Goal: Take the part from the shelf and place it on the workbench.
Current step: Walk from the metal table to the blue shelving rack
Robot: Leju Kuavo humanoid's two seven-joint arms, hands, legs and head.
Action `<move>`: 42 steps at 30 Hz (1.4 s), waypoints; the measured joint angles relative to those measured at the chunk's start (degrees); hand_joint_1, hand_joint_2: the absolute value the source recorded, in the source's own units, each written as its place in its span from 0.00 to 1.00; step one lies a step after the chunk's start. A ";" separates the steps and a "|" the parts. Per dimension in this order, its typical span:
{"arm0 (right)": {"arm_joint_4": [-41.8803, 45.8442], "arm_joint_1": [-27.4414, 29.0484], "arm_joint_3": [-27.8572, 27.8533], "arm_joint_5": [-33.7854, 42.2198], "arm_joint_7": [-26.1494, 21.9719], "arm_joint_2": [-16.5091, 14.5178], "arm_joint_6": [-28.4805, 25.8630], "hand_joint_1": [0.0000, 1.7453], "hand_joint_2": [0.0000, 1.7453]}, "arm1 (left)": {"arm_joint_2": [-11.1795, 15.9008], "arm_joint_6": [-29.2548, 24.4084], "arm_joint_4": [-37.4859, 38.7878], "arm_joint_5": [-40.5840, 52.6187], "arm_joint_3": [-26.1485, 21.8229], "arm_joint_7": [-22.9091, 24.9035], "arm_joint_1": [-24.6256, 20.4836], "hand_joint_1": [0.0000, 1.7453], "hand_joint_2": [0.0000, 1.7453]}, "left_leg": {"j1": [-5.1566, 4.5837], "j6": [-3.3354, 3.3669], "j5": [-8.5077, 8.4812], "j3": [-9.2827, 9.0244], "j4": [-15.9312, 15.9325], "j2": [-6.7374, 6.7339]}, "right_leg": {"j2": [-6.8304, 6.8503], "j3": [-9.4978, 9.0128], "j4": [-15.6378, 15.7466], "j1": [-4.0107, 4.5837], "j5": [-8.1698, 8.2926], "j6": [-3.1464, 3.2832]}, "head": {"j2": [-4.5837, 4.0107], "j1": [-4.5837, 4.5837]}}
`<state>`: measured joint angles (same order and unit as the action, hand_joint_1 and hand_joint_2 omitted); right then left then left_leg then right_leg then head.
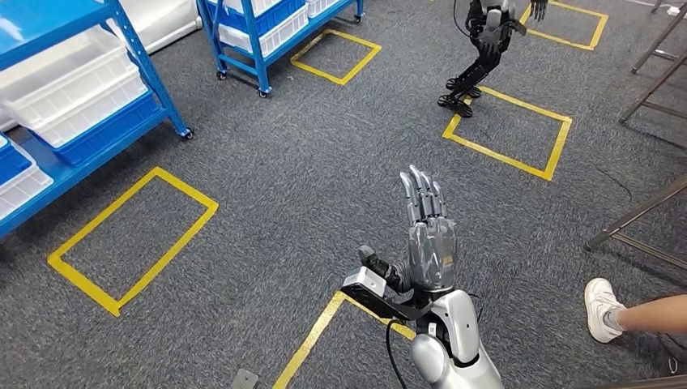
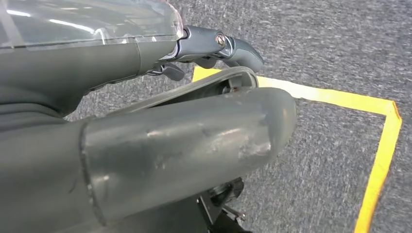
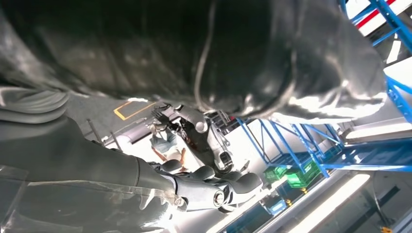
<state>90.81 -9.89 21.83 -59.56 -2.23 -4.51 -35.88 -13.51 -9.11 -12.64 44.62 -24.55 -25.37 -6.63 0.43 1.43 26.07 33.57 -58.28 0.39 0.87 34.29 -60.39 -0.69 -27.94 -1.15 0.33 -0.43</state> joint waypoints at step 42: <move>-0.27 0.30 -0.03 0.03 0.05 -0.12 0.03 0.00 0.00 | 0.05 3.04 0.01 -0.14 -0.49 0.16 0.23 0.00 0.00 | -0.26 0.09 2.50 -2.89 0.37 0.29 | -0.76 1.54 0.37 0.40 2.79 0.57 | 0.00 0.03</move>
<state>90.54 -9.58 21.81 -59.53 -2.18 -4.63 -35.85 -13.46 -6.07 -12.64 44.47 -25.03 -25.21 -6.40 0.17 1.52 28.57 30.68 -57.92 0.67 0.11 35.83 -60.02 -0.29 -25.15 -0.58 0.33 -0.40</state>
